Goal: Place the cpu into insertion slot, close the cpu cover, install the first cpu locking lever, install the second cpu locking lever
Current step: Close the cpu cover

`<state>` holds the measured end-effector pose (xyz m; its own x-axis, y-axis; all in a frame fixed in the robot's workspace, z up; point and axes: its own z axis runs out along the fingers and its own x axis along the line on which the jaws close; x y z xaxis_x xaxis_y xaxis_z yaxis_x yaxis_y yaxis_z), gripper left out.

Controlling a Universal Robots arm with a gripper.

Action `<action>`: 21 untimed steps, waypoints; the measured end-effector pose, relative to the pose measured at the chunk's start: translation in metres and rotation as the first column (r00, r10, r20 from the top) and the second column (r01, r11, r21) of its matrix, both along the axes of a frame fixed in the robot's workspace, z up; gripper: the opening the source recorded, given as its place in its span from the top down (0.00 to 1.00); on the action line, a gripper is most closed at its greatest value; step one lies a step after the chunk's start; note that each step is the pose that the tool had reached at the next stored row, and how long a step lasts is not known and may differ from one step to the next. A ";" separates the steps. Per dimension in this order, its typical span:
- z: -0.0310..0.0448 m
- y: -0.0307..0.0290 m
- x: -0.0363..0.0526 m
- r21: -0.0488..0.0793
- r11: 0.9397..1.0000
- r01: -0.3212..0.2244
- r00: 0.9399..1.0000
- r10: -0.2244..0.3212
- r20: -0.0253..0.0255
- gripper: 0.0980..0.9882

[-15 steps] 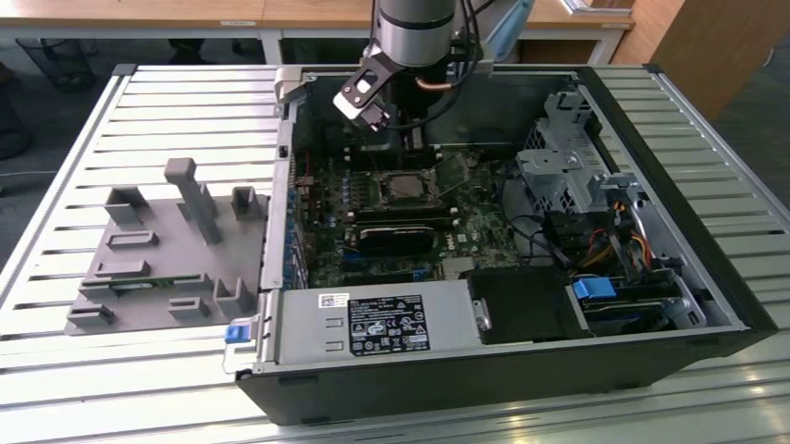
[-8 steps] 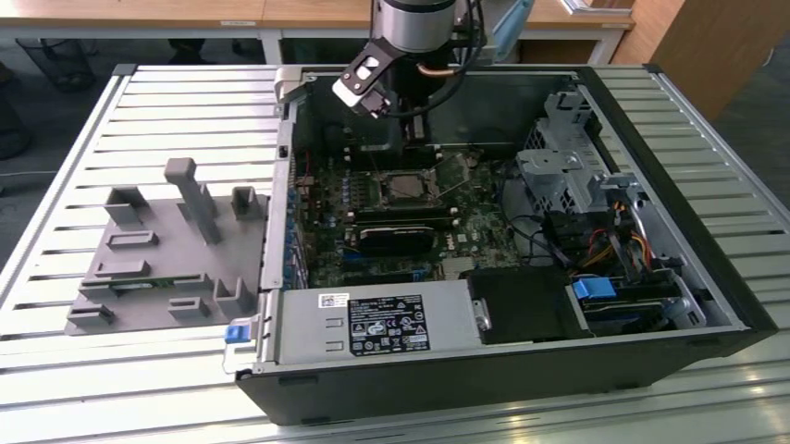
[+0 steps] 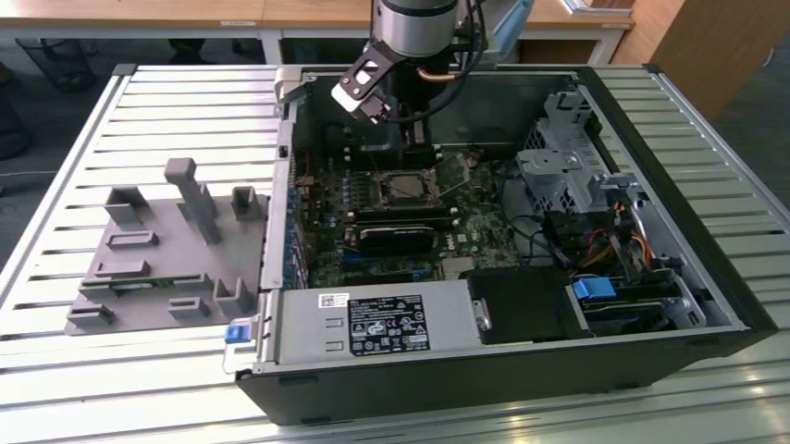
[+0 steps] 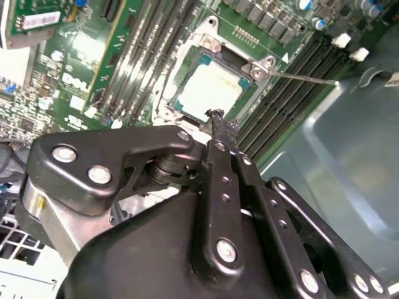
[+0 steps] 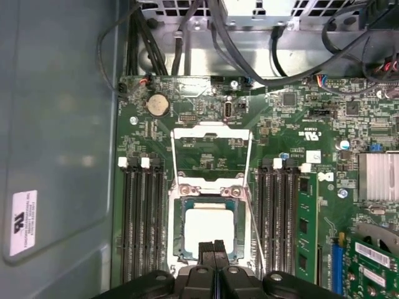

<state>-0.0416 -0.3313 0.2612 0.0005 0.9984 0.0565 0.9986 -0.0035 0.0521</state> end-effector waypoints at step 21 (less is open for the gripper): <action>0.0040 -0.0018 0.0406 0.001 1.000 -0.002 1.000 0.002 -0.023 0.99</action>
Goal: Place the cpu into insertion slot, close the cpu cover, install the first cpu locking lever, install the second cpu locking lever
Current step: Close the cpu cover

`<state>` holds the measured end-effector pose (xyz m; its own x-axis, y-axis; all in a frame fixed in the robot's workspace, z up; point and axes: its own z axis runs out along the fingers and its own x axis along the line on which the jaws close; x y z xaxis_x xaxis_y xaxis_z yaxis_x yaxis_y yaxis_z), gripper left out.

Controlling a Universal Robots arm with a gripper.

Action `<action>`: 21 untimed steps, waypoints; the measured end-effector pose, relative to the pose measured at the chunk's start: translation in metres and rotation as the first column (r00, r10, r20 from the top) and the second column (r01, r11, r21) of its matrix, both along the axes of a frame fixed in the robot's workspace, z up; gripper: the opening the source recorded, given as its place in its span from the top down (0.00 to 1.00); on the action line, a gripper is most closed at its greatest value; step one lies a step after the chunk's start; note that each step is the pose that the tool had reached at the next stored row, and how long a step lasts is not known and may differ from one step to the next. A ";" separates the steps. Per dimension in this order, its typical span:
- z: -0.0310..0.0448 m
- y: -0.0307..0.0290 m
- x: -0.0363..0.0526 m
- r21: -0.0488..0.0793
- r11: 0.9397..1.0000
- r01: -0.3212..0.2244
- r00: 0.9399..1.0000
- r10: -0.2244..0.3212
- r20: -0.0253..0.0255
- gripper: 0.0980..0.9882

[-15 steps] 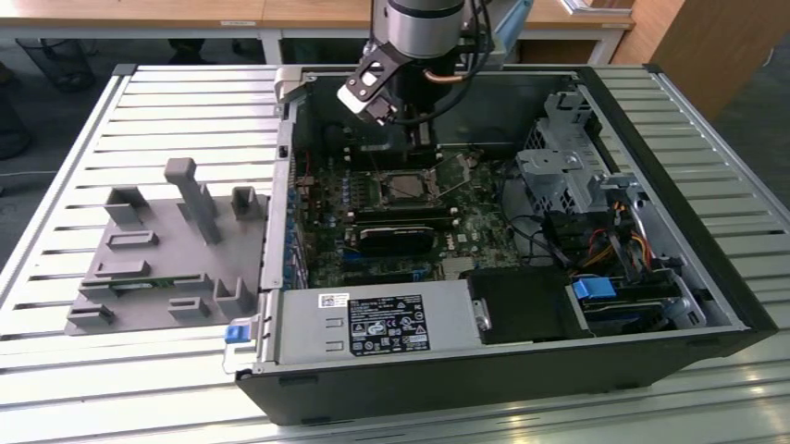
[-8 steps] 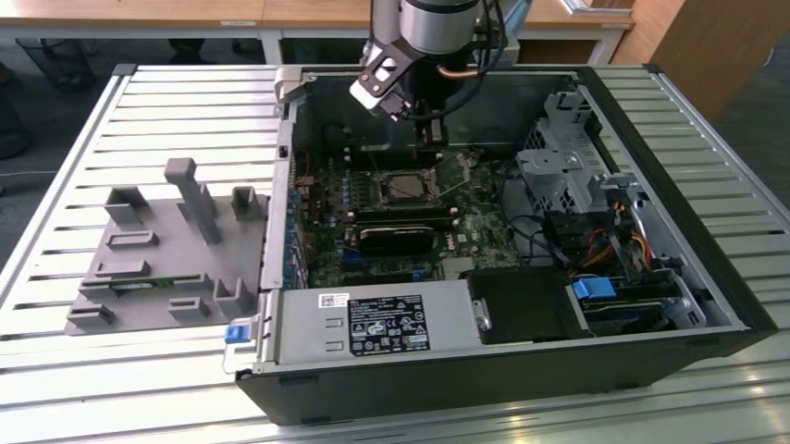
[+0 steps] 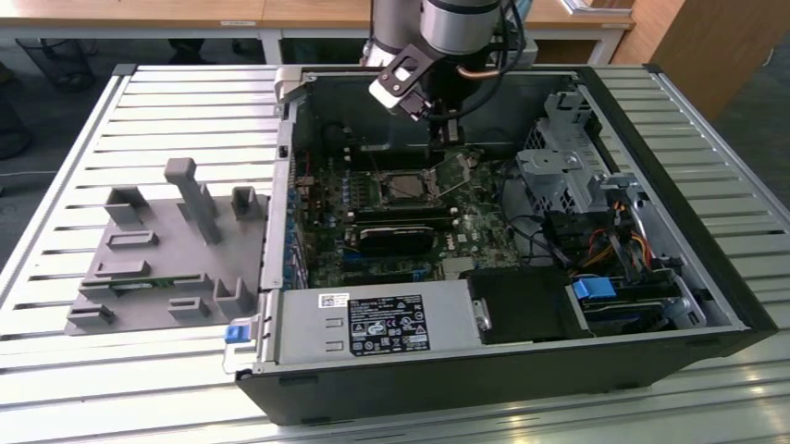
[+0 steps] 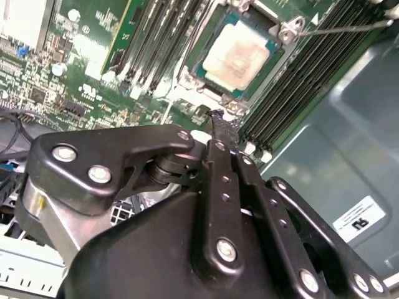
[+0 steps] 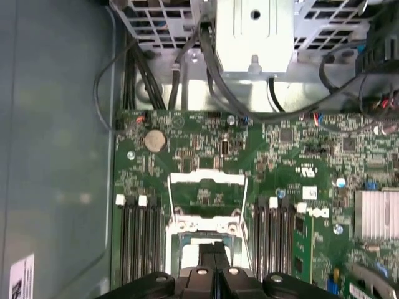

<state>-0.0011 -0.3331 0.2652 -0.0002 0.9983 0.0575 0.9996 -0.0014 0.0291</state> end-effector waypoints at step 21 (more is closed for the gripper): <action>-0.0047 0.0014 0.0279 0.000 0.998 -0.055 0.998 0.055 0.000 0.99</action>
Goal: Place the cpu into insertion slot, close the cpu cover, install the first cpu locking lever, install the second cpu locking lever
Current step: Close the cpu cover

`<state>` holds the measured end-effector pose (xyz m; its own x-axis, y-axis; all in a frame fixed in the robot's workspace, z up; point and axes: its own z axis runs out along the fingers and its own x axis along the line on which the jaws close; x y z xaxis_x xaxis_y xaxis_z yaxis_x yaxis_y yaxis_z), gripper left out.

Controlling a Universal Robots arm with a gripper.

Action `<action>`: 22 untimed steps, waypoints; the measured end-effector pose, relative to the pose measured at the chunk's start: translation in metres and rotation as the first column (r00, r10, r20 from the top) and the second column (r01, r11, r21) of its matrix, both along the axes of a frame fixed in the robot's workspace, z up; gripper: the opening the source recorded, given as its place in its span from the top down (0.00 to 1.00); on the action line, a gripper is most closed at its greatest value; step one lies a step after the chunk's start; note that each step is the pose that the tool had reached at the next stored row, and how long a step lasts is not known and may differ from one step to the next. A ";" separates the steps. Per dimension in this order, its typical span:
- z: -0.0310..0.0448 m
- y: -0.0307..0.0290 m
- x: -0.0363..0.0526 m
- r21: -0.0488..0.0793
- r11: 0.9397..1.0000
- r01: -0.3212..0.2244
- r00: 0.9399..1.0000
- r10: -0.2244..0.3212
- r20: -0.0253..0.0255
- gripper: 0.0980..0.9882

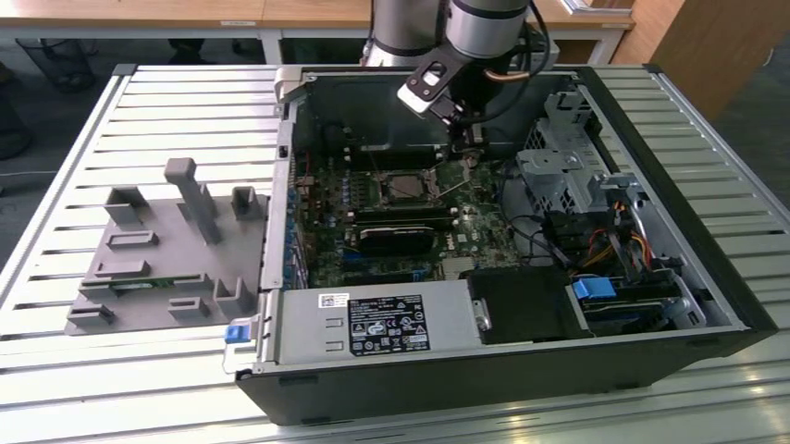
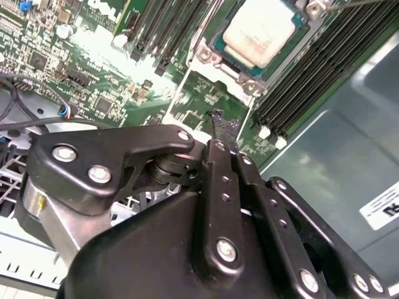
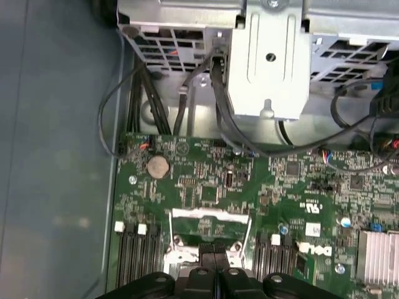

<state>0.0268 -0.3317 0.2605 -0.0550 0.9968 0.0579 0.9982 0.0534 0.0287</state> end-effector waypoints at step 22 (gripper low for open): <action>-0.0069 0.0024 0.0209 -0.003 1.000 0.031 1.000 -0.031 -0.001 0.99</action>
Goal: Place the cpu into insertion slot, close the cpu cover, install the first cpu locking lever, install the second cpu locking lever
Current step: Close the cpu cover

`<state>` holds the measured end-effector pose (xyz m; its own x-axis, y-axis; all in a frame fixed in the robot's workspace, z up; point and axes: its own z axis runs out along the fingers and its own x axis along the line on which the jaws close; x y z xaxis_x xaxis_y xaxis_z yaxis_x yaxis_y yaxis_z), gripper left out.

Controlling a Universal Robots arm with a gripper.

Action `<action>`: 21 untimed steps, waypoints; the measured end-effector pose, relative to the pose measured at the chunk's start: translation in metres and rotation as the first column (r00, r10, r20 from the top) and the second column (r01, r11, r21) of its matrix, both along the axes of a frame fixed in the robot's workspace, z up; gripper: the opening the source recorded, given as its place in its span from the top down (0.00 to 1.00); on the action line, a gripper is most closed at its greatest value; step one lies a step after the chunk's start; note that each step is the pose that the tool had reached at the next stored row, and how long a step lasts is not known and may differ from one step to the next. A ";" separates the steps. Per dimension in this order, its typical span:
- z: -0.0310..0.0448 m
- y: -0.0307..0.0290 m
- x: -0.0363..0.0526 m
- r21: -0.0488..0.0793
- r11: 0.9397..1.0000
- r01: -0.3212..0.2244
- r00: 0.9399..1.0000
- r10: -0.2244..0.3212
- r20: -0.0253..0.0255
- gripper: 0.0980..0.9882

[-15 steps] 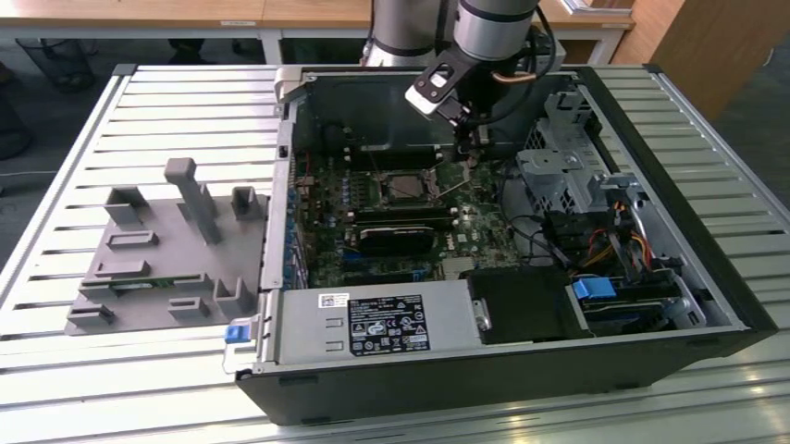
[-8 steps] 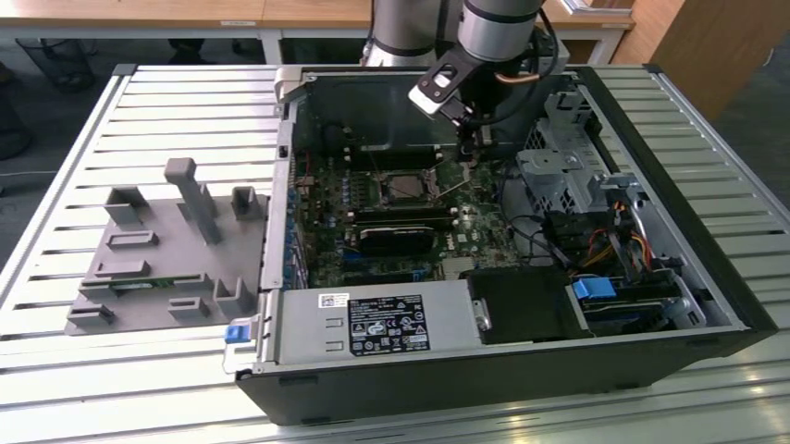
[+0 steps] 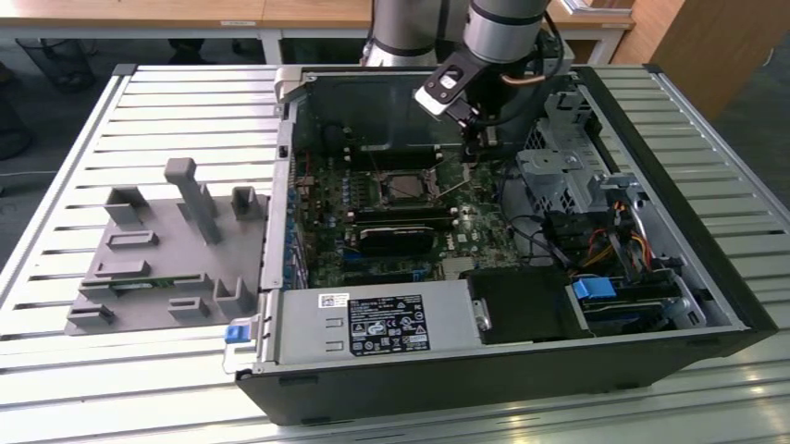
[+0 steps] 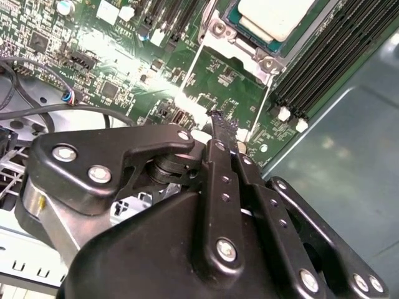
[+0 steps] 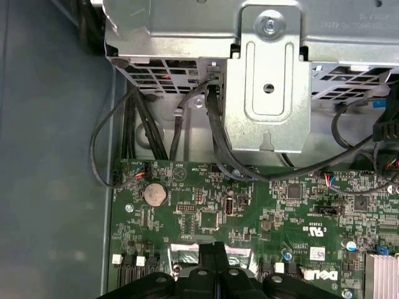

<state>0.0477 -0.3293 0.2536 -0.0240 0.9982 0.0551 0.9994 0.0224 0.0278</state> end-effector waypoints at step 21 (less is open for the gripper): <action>-0.0033 0.0025 0.0132 0.000 1.000 0.000 1.000 0.000 -0.009 0.99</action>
<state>0.0609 -0.3268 0.2503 -0.0234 0.9982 0.0551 0.9996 0.0225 0.0187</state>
